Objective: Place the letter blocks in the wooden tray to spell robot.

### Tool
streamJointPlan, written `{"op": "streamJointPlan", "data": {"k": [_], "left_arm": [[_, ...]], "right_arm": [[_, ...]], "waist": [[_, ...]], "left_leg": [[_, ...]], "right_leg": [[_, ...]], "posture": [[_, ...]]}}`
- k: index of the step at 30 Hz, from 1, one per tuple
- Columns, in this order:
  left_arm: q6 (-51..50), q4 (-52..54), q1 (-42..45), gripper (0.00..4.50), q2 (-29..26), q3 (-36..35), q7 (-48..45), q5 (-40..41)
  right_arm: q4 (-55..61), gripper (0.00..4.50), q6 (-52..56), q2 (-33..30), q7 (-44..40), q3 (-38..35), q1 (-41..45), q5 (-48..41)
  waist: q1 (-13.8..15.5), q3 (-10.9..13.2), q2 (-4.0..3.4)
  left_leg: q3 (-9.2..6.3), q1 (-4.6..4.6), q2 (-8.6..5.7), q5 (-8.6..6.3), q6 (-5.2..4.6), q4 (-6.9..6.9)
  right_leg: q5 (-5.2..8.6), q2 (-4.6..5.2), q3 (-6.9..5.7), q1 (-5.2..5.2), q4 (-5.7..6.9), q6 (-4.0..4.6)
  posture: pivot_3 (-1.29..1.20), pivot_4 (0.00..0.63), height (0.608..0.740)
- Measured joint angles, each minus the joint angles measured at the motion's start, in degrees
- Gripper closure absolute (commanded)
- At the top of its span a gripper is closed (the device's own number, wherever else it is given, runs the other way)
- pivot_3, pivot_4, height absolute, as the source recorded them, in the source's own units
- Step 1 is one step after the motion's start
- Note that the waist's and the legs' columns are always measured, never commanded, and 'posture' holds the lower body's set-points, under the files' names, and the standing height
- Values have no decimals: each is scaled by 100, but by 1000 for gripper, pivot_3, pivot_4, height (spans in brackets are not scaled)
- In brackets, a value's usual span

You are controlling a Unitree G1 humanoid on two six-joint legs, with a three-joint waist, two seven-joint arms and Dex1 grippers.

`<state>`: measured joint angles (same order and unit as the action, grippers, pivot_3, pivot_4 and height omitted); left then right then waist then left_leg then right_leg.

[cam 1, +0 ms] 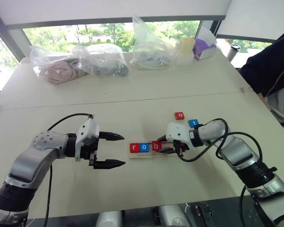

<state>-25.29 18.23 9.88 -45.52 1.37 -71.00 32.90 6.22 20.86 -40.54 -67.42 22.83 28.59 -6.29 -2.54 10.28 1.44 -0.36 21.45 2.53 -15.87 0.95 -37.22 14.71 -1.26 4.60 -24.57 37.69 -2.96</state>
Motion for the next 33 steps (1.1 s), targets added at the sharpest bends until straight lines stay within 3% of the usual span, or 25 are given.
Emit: {"op": "streamJointPlan", "data": {"k": [30, 33], "left_arm": [[0, 39, -16, 0, 126, 13, 248, -58], [0, 39, -15, 0, 134, 14, 250, -80]], "right_arm": [[-208, 3380, -42, 294, -214, 119, 166, 278], [-208, 1910, -39, 308, -215, 119, 168, 282]], "waist": [[-1, 0, 0], [-1, 0, 0]], "left_leg": [[-1, 0, 0, 0, 0, 0], [0, 0, 0, 0, 0, 0]], "right_leg": [[-4, 0, -1, 0, 1, 6], [-5, 0, -1, 0, 0, 7]], "posture": [[0, 150, 740], [0, 150, 740]]}}
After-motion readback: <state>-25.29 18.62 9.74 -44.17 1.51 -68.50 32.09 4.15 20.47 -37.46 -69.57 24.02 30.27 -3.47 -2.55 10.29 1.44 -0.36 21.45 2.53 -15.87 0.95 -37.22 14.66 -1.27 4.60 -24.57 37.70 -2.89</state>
